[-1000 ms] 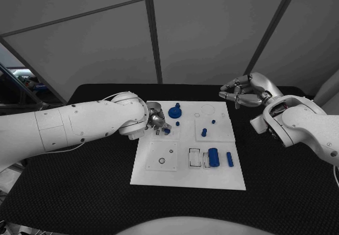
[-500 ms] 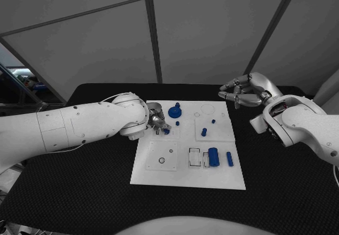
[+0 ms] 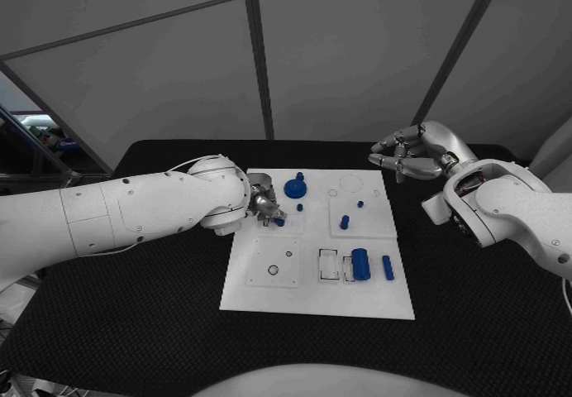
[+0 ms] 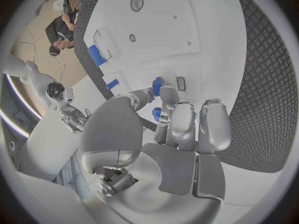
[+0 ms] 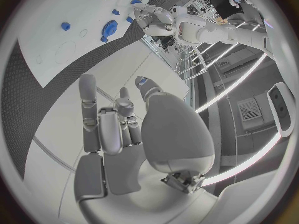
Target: Assemble the parts on the task board
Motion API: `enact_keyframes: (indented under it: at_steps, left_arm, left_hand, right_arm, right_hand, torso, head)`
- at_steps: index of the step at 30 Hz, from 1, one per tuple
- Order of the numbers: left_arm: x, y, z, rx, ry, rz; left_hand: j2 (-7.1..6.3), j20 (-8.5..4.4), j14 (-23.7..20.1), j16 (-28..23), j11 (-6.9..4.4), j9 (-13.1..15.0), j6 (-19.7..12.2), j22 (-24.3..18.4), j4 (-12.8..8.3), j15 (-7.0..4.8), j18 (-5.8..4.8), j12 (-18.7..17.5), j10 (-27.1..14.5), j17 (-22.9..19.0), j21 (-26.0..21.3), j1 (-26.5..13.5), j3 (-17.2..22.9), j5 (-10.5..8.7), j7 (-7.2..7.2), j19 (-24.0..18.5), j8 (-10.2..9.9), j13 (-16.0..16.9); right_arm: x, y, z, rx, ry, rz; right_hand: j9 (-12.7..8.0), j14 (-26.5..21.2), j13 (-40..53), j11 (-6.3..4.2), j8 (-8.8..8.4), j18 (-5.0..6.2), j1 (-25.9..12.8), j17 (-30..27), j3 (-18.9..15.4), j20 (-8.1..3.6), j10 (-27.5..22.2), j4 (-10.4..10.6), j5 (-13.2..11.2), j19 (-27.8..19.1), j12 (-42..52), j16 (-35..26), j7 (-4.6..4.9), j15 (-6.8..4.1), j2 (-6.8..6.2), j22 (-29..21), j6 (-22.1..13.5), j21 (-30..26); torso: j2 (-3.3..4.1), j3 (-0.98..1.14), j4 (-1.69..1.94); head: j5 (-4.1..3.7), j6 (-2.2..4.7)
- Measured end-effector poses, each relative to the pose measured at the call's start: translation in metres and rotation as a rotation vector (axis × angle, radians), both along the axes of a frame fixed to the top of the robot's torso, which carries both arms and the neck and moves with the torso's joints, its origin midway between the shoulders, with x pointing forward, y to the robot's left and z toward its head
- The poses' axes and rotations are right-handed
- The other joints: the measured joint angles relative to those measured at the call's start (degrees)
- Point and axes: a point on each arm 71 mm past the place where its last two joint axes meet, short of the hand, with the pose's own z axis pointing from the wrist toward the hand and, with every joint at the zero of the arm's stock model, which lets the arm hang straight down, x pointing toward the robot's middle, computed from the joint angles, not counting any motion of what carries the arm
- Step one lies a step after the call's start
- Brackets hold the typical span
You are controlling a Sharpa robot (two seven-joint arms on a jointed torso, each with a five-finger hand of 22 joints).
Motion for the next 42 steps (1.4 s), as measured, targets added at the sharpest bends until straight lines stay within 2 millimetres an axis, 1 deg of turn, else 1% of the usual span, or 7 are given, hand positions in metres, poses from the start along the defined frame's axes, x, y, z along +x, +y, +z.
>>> enact_keyframes:
  at_steps: [16,21,23,28,33,35,42]
  left_arm:
    - [-0.0009,0.0003,0.0,0.011,-0.002,-0.008]
    - [-0.0004,-0.0009,0.0001,0.014,-0.002,-0.01]
    - [-0.0001,-0.0016,0.0001,0.015,-0.003,-0.011]
    - [0.0012,-0.0028,-0.0003,0.019,-0.001,-0.012]
    - [0.0027,-0.0031,-0.0005,0.022,0.001,-0.012]
    - [0.0031,-0.003,-0.0006,0.022,0.002,-0.012]
    - [0.0048,-0.0042,-0.0015,0.025,0.008,-0.014]
  left_hand:
    - [-0.3,0.0,0.0,0.0,0.0,0.1,0.0,0.1,-0.1,0.04,0.0,0.0,0.0,0.0,0.0,-0.3,0.1,0.38,0.01,0.0,0.2,-0.2]
    - [-0.44,0.01,-0.1,0.0,0.0,0.4,0.3,0.5,-0.9,-0.14,0.0,0.0,0.0,0.0,0.2,-0.9,0.8,0.38,-0.32,0.4,0.6,0.0]
    - [-0.45,0.01,0.1,0.0,-0.71,0.7,0.7,0.7,-0.9,-0.41,0.01,0.3,0.7,0.0,0.2,-1.5,0.9,0.37,-0.72,0.4,0.7,0.2]
    - [-0.33,-0.2,0.1,0.0,-0.52,1.1,1.3,1.1,-1.8,-0.41,0.0,0.7,0.9,0.0,0.4,-2.7,1.7,0.36,-1.05,0.6,1.3,0.2]
    - [-0.11,-0.55,-0.2,0.0,-1.54,1.6,2.0,1.5,-3.0,-0.86,0.0,1.3,2.0,0.0,0.7,-4.0,1.2,0.36,-1.76,1.0,1.9,0.5]
    - [0.22,-0.61,0.0,0.2,-2.36,1.7,2.3,1.7,-3.5,-1.04,0.0,1.6,2.8,0.0,0.7,-4.3,0.7,0.35,-2.06,1.0,1.9,0.6]
    - [0.86,-0.81,0.1,0.2,-2.54,2.1,2.9,2.1,-4.6,-1.16,0.0,2.0,3.0,0.0,0.9,-5.2,-0.3,0.34,-2.26,1.2,2.2,0.7]
  right_arm:
    - [0.0005,0.0007,-0.0003,0.0,0.001,0.002]
    - [0.0005,0.0009,-0.0003,0.0,0.001,0.002]
    - [0.0006,0.0009,-0.0004,0.0,0.001,0.002]
    - [0.0007,0.0009,-0.0004,-0.001,0.001,0.002]
    - [0.0007,0.0009,-0.0005,-0.001,0.001,0.002]
    - [0.0007,0.0009,-0.0005,-0.001,0.001,0.002]
    - [0.0008,0.0009,-0.0005,-0.001,0.002,0.002]
  right_hand:
    - [0.0,0.0,0.0,0.0,0.0,0.0,0.0,0.0,0.0,0.0,0.0,0.0,0.0,0.0,0.0,0.0,0.0,0.0,0.0,0.0,0.0,0.0]
    - [0.0,0.0,0.0,0.0,0.0,0.0,0.0,0.0,0.0,0.0,0.0,0.0,0.0,0.0,0.0,0.0,0.0,0.0,0.0,0.0,0.0,0.0]
    - [0.0,0.0,0.0,0.0,0.0,0.0,0.0,0.0,0.0,0.0,0.0,0.0,0.0,0.0,0.0,0.0,0.0,0.0,0.0,0.0,0.0,0.0]
    - [0.0,0.0,0.0,0.0,0.0,0.0,0.0,0.0,0.0,0.0,0.0,0.0,0.0,0.0,0.0,0.0,0.0,0.0,0.0,0.0,0.0,0.0]
    - [0.0,0.0,-0.1,-0.22,0.29,0.0,0.0,-0.1,-0.2,0.0,-0.2,0.1,0.0,0.0,-0.2,0.0,0.0,0.0,0.0,-0.2,0.0,0.0]
    - [0.0,0.0,-0.1,-0.22,0.29,0.0,0.0,-0.1,-0.2,0.0,-0.2,0.1,0.0,0.0,-0.2,0.0,0.0,0.0,0.0,-0.2,0.0,0.0]
    - [0.1,0.0,-0.1,-0.22,0.29,0.0,0.0,-0.1,-0.2,0.01,-0.2,0.1,0.0,0.0,-0.2,0.0,0.0,0.0,0.0,-0.2,0.0,0.0]
  torso:
    - [0.0,0.03,0.03]
    - [0.01,0.04,0.02]
    - [0.01,0.04,0.01]
    - [0.01,0.06,-0.02]
    - [0.01,0.06,-0.02]
    - [0.01,0.06,-0.02]
    - [0.0,0.04,-0.02]
  head:
    - [0.14,-0.15]
    - [0.14,-0.29]
    - [0.14,-0.35]
    - [0.12,-0.46]
    - [0.04,-0.57]
    - [0.03,-0.66]
    - [-0.01,-0.8]
